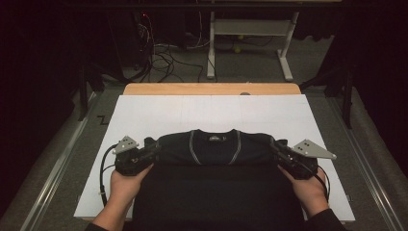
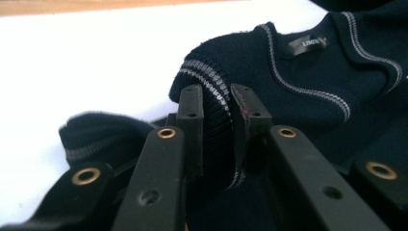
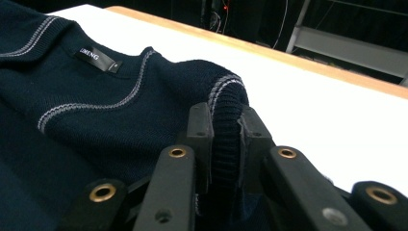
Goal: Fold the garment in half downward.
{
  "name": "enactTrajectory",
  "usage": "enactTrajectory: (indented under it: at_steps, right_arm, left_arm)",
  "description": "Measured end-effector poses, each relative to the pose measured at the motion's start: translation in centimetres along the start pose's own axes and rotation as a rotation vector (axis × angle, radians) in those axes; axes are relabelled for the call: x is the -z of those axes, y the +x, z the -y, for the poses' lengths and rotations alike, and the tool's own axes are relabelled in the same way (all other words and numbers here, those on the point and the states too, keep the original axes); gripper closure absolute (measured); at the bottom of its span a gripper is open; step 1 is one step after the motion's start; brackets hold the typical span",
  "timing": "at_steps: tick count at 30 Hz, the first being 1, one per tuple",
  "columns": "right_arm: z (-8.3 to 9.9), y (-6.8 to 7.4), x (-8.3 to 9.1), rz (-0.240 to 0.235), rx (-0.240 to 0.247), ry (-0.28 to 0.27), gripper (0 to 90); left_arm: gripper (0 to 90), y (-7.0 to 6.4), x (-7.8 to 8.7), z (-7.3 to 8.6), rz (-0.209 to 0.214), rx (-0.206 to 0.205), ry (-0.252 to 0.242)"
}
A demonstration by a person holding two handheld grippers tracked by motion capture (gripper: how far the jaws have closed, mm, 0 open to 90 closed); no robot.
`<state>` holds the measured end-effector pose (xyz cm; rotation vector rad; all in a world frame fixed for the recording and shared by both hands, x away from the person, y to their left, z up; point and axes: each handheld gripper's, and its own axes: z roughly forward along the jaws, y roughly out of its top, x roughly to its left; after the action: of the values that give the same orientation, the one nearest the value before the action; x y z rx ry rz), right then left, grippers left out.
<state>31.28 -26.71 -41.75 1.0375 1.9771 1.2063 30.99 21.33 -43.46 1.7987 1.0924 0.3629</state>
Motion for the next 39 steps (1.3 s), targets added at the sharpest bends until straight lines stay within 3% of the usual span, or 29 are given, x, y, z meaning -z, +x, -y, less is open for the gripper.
enactTrajectory:
  at_steps: [8, 14, 19, 25, 29, 32, 36, 39]
  right_arm:
    - [2.5, 1.1, 1.5, -0.021, -0.033, -0.005, 79.3]
    - [4.2, 1.9, 2.4, -0.036, -0.043, 0.017, 79.3]
    - [4.4, 2.4, 4.0, -0.046, -0.036, 0.008, 78.9]
    - [5.4, 2.7, 5.1, -0.066, -0.053, 0.052, 78.0]
    - [6.2, 3.1, 5.1, -0.073, -0.05, 0.11, 77.2]
    - [6.6, 3.2, 4.5, -0.074, -0.045, 0.167, 76.0]
    - [7.1, 3.0, 3.9, -0.078, -0.076, 0.228, 68.5]
    - [7.0, 2.8, 4.1, -0.064, -0.103, 0.209, 53.9]
  left_arm:
    - [72.5, -0.9, 1.2, 2.6, 0.042, 0.009, -0.002]
    - [72.5, -1.6, 2.6, 3.3, 0.075, 0.021, -0.011]
    - [72.4, -2.7, 4.1, 4.0, 0.086, 0.001, -0.018]
    - [72.0, -2.4, 4.4, 5.6, 0.113, 0.047, 0.043]
    - [71.7, -2.4, 3.5, 6.2, 0.084, 0.024, 0.13]
    - [70.5, -1.9, 2.6, 6.6, 0.07, 0.034, 0.193]
    - [64.6, -1.4, 2.1, 6.9, 0.072, 0.056, 0.212]
    - [50.4, -1.2, 2.4, 6.7, 0.057, 0.058, 0.186]
